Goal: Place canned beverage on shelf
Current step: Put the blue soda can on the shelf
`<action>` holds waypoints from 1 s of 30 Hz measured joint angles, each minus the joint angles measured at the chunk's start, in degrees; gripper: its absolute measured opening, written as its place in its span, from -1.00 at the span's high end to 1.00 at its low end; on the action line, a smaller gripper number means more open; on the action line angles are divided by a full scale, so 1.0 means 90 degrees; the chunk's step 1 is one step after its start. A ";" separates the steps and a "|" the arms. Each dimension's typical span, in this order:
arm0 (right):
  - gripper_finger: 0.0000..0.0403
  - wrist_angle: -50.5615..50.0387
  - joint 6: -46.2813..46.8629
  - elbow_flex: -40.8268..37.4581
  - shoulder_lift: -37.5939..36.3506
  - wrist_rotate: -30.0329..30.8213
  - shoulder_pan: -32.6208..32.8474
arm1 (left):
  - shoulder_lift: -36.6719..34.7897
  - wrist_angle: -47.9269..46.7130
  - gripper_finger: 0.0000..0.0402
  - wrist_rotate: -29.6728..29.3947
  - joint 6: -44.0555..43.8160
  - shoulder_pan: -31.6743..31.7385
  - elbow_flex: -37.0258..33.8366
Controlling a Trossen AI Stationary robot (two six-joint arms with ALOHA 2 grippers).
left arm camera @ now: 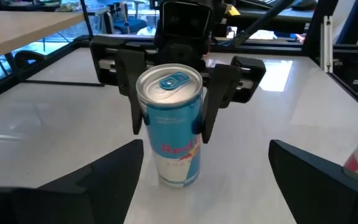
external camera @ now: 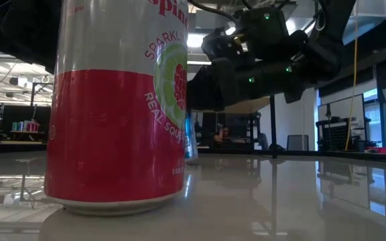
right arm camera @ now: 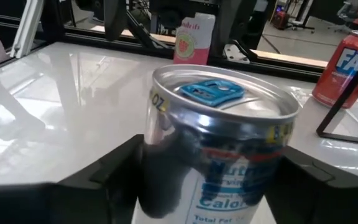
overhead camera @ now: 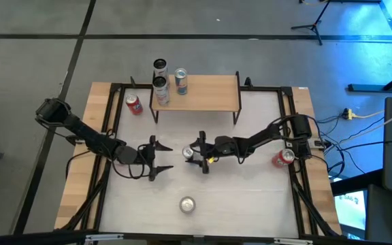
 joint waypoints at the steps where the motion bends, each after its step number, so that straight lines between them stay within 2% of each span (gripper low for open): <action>1: -0.45 -0.0022 -0.0002 -0.0001 0.0000 0.0000 0.0000 | -0.0001 -0.0004 -0.68 0.0001 -0.0001 0.0005 0.0000; 5: -0.60 -0.0163 0.0003 -0.0010 -0.0059 0.0000 0.0000 | -0.0001 0.0020 -0.68 0.0045 -0.0024 0.0004 0.0000; 8: -0.66 -0.0678 0.0009 -0.0010 -0.0343 0.0000 0.0004 | -0.0001 0.0057 -0.68 0.0040 -0.0024 0.0026 0.0015; 16: -0.69 -0.2234 -0.0022 -0.0012 -0.1587 0.0078 0.0225 | 0.0001 -0.0065 -0.68 0.0397 0.0027 0.0436 0.0356; 19: -0.69 -0.2776 -0.0188 -0.0013 -0.2226 0.0476 0.0413 | 0.0001 -0.0418 -0.68 0.0625 0.0128 0.0611 0.0572; 25: -0.69 -0.3748 -0.0281 -0.0013 -0.3483 0.1775 0.0692 | 0.0167 -0.1499 -0.68 0.1136 0.0195 0.0976 0.1416; 30: -0.69 -0.3403 -0.0211 -0.0010 -0.3995 0.2066 0.0831 | 0.0608 -0.2522 -0.68 0.1315 0.0477 0.1172 0.2347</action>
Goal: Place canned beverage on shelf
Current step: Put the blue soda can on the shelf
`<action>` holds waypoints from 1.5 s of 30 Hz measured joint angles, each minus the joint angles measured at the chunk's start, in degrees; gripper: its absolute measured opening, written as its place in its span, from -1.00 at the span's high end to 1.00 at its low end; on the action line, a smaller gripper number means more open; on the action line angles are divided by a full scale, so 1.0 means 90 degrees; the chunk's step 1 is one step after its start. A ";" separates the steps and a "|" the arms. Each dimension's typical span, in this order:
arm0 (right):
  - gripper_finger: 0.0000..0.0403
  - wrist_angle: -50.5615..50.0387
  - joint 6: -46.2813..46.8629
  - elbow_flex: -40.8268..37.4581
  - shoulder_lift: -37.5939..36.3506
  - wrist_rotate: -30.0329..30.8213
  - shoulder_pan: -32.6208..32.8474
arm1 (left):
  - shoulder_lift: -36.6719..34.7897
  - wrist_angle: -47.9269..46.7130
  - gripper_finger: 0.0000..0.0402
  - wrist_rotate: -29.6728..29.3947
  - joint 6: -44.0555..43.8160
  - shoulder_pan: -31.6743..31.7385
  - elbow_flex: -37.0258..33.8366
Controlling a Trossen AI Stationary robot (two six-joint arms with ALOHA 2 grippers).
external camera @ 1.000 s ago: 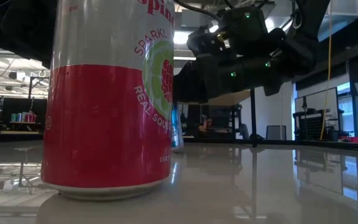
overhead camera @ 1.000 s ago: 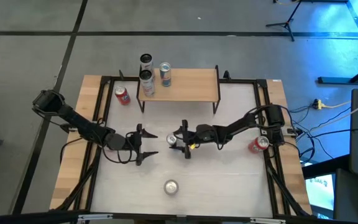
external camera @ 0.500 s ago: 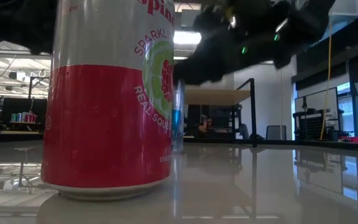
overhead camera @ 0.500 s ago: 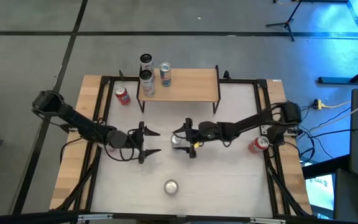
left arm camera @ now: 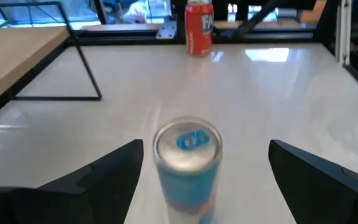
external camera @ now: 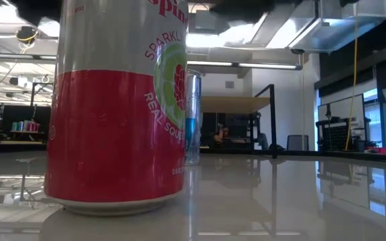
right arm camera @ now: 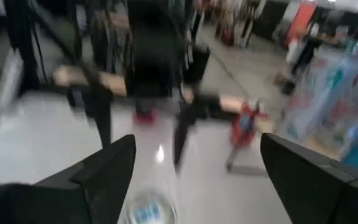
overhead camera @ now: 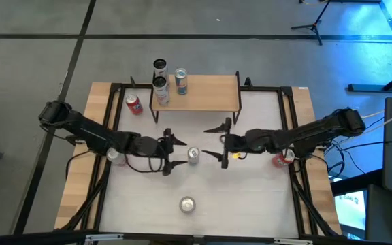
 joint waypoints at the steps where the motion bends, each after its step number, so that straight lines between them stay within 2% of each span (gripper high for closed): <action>1: -0.69 0.0122 0.0044 0.0002 -0.0034 -0.0003 0.0019 | 0.0104 -0.0179 -0.68 0.0168 0.0048 0.0051 0.0190; 4: -0.69 0.0346 0.0085 0.0002 -0.0038 -0.0154 0.0024 | 0.0444 -0.0699 -0.68 0.0667 0.0202 0.0214 0.0761; 12: -0.69 -0.0171 0.0267 -0.0008 0.0030 -0.0349 0.0021 | 0.1248 -0.1912 -0.68 0.1086 0.0529 0.0769 0.1880; 20: -0.69 -0.0347 0.0282 -0.0007 0.0034 -0.0352 0.0094 | 0.1702 -0.2325 -0.68 0.1712 0.0538 0.0901 0.2027; 24: -0.69 -0.0345 0.0284 -0.0008 0.0034 -0.0352 0.0089 | 0.1809 -0.2255 -0.66 0.1665 0.0552 0.0894 0.2027; 27: -0.69 -0.0350 0.0283 -0.0005 0.0034 -0.0352 0.0092 | 0.1813 -0.2244 -0.58 0.1479 0.0585 0.0891 0.2027; 35: -0.69 -0.0423 0.0282 -0.0005 0.0034 -0.0352 0.0089 | 0.1776 -0.2726 -0.05 0.1352 0.0651 0.0810 0.2375; 38: -0.69 -0.0511 0.0283 -0.0005 0.0034 -0.0352 0.0089 | 0.1776 -0.3090 -0.05 0.1199 0.0709 0.0737 0.2756; 45: -0.69 -0.0534 0.0282 -0.0005 0.0034 -0.0352 0.0089 | 0.1600 -0.4968 -0.05 0.0431 0.0716 0.0641 0.4043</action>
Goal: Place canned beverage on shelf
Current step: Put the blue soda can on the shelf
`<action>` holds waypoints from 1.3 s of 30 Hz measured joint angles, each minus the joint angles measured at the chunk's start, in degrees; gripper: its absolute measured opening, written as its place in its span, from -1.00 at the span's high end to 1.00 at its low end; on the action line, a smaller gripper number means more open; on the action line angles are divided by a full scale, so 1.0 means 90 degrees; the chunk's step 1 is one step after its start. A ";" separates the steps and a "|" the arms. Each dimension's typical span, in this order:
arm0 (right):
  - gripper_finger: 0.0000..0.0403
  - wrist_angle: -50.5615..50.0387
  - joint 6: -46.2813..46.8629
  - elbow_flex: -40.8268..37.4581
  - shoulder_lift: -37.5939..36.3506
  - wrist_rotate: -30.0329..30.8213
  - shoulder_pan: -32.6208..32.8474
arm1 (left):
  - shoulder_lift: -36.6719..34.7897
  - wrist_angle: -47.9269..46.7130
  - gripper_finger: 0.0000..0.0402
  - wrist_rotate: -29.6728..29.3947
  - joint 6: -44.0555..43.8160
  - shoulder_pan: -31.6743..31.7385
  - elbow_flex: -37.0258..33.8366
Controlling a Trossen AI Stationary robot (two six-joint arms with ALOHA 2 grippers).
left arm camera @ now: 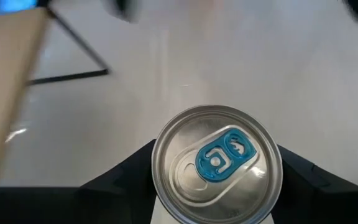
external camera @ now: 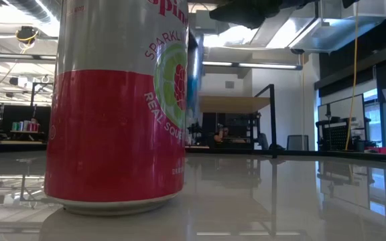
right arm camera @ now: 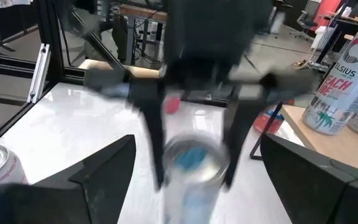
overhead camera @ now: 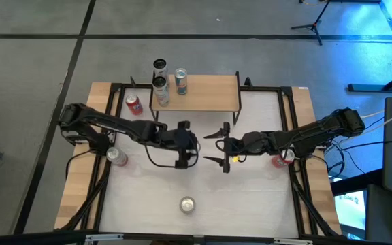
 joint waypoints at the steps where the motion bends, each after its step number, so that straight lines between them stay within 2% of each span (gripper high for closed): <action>1: -0.69 0.0008 0.0000 0.0000 0.0000 0.0000 0.0002 | -0.0038 -0.0335 -0.05 -0.0113 -0.0004 0.0002 0.0196; 7: -0.69 0.0055 -0.0002 0.0007 0.0000 0.0007 0.0000 | -0.0350 -0.1595 -0.05 -0.1147 -0.0020 0.0110 0.1203; 13: -0.69 0.0060 -0.0002 0.0007 0.0000 0.0119 -0.0002 | -0.0730 -0.1838 -0.05 -0.1884 -0.0067 0.0639 0.1708; 20: -0.69 0.0061 -0.0002 0.0007 0.0000 0.0120 -0.0002 | -0.0764 -0.1818 -0.05 -0.1841 -0.0678 0.1788 0.1711; 25: -0.69 0.0029 -0.0002 0.0007 0.0000 0.0121 -0.0002 | -0.0587 -0.1828 -0.12 -0.1446 -0.0982 0.2447 0.1709; 31: -0.69 0.0008 -0.0050 0.0007 0.0000 0.0121 -0.0002 | -0.0543 -0.1800 -0.14 -0.0919 -0.1195 0.2749 0.1709; 39: -0.69 0.0015 -0.0054 0.0007 0.0000 0.0122 -0.0002 | -0.0338 -0.1687 -0.14 -0.0947 -0.1139 0.2817 0.1704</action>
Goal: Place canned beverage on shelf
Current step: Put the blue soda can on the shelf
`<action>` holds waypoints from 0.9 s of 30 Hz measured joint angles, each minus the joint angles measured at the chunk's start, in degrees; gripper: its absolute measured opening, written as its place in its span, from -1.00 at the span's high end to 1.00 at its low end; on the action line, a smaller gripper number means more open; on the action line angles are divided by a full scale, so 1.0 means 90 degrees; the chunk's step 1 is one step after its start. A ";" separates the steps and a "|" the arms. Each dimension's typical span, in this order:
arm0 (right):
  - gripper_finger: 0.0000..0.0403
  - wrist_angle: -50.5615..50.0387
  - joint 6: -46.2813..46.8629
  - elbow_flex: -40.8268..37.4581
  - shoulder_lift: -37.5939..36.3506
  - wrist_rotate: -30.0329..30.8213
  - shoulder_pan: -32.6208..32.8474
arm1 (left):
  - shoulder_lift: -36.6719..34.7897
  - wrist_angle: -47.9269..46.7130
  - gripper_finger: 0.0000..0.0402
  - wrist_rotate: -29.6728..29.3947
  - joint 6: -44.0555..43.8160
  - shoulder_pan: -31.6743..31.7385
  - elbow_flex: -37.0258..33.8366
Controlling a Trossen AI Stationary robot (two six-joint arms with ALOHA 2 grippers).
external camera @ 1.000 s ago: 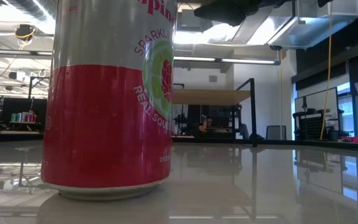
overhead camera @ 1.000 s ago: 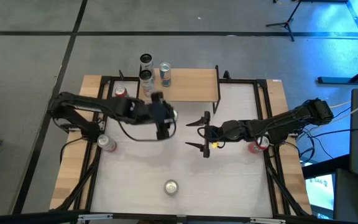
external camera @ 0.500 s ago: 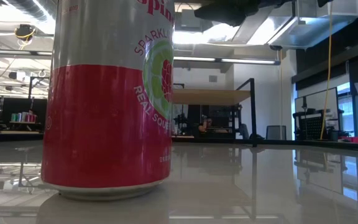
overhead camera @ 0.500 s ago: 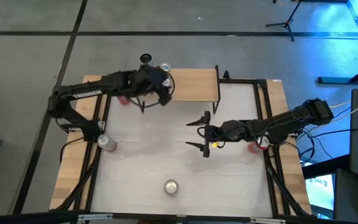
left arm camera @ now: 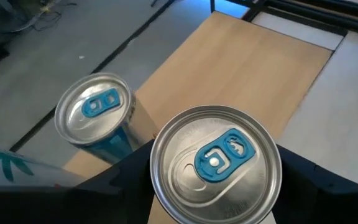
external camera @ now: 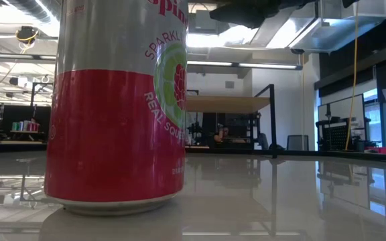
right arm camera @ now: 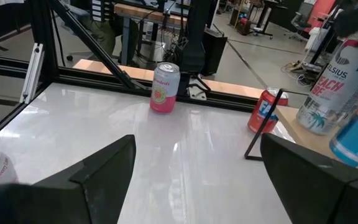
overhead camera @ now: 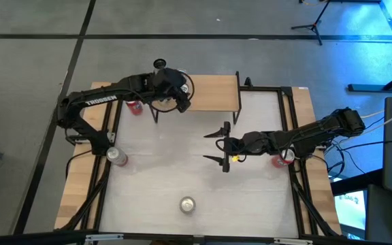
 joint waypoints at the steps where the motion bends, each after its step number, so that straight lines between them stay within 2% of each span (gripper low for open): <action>1: -0.69 0.0000 -0.0002 0.0000 0.0000 0.0002 0.0000 | 0.0033 0.0026 -0.14 -0.0015 -0.0009 -0.0002 0.0000; 27: -0.69 -0.0012 -0.0007 0.0000 0.0000 0.0002 -0.0002 | 0.0052 0.0225 -0.15 0.0070 0.0233 0.0149 -0.0002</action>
